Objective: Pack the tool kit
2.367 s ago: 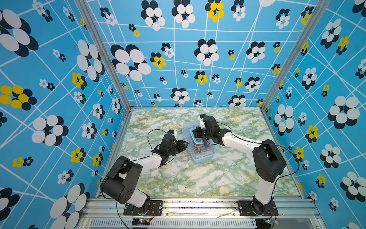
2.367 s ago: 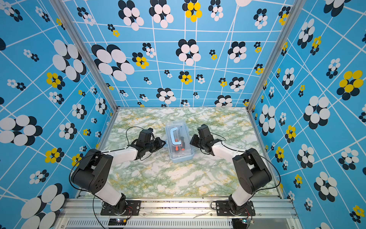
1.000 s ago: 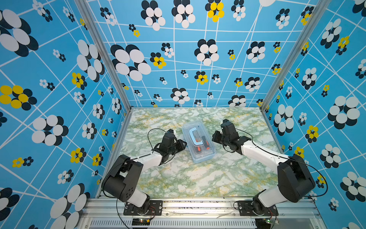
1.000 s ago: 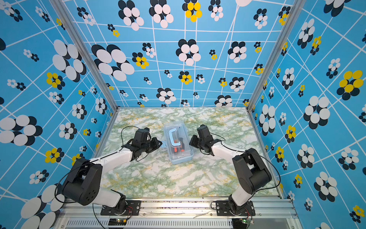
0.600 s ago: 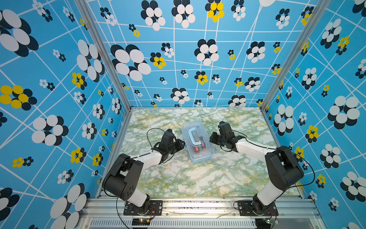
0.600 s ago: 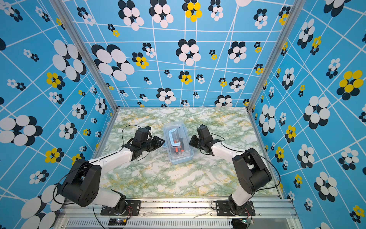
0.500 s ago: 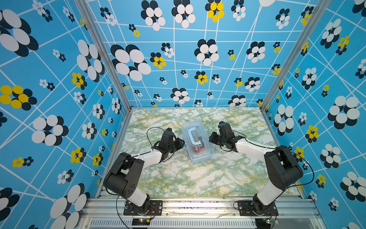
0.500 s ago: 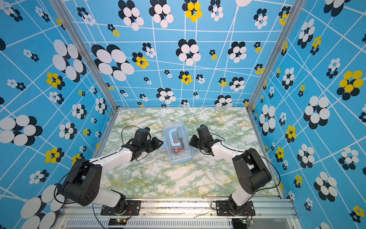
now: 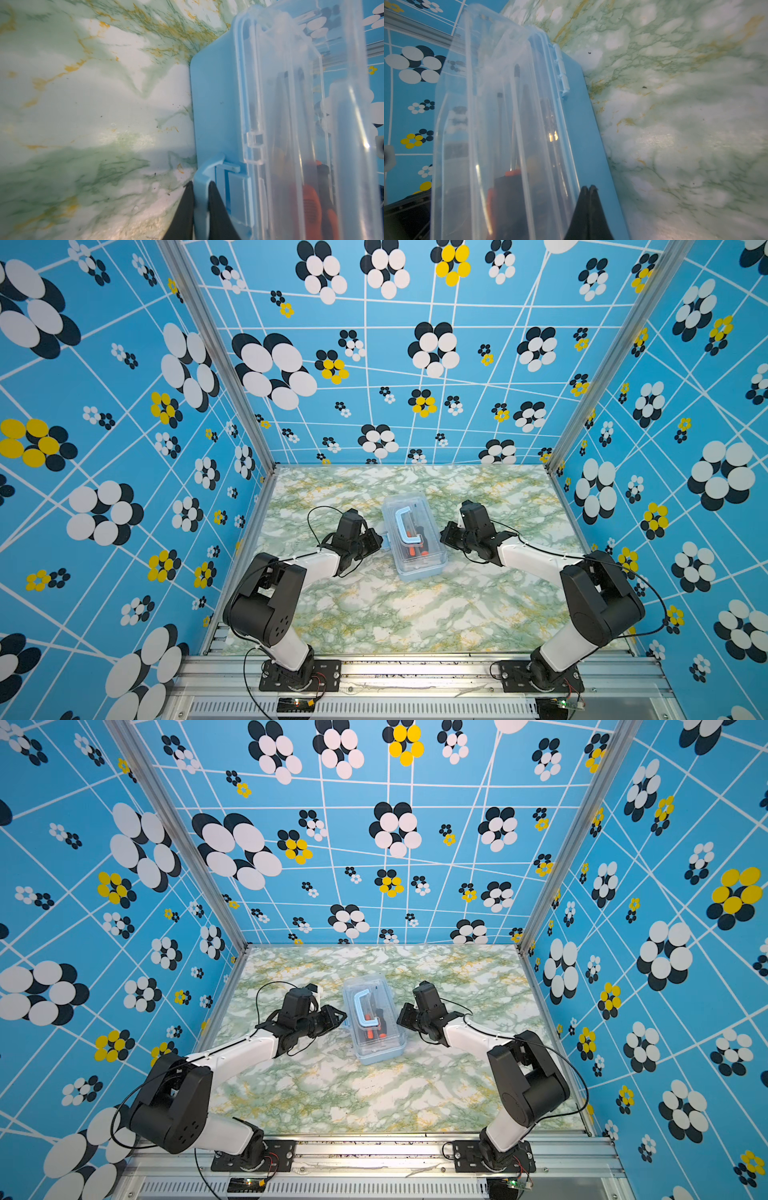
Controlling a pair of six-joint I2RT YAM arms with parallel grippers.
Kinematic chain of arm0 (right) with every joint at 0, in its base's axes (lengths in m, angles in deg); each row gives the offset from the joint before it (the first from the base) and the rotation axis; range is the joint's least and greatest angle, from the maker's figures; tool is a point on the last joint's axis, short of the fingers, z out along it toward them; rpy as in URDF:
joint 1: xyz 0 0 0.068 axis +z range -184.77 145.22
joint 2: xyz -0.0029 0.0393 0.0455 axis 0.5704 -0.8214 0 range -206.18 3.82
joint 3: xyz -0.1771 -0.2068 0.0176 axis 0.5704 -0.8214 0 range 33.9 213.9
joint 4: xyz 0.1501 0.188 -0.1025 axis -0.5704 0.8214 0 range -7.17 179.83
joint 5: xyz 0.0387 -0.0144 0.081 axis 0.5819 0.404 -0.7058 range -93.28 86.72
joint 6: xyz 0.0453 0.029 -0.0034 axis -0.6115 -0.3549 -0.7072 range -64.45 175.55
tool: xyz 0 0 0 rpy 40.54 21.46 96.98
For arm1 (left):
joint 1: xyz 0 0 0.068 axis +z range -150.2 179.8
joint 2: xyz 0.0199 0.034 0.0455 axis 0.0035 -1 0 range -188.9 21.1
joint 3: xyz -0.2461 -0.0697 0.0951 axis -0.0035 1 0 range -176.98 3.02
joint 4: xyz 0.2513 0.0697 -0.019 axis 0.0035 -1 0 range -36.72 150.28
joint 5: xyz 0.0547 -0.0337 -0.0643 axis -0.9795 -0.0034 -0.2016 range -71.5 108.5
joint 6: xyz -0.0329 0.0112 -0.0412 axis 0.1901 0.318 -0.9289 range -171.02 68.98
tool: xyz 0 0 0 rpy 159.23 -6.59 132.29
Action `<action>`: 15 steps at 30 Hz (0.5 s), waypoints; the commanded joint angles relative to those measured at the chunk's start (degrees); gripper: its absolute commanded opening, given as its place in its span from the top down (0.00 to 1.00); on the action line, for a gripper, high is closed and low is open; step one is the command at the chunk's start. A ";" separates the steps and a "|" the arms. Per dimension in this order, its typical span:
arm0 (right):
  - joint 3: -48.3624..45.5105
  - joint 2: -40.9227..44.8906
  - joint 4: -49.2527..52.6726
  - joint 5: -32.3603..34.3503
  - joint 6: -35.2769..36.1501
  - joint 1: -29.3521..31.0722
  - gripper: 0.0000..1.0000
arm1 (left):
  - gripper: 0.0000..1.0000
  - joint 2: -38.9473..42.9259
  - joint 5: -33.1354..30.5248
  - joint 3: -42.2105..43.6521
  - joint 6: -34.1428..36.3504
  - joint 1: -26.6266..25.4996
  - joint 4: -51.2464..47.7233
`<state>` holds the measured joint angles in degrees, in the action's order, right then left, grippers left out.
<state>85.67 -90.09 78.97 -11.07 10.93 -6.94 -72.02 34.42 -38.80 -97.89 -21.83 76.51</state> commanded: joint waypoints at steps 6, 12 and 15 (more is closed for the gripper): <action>-0.83 0.09 2.25 -2.94 1.11 1.60 0.95 | 0.85 0.69 5.24 -1.35 1.02 -0.46 1.90; -0.46 -0.30 2.28 -2.67 1.65 1.38 0.95 | 0.94 3.02 5.51 -2.01 2.00 0.04 -1.29; -0.35 -0.71 2.14 -2.75 1.77 1.42 0.96 | 0.98 5.36 5.18 -2.12 2.44 0.40 -3.09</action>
<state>85.67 -90.09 79.08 -11.44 11.34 -6.90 -71.25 36.08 -39.37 -97.60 -21.52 73.23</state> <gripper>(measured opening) 0.049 0.135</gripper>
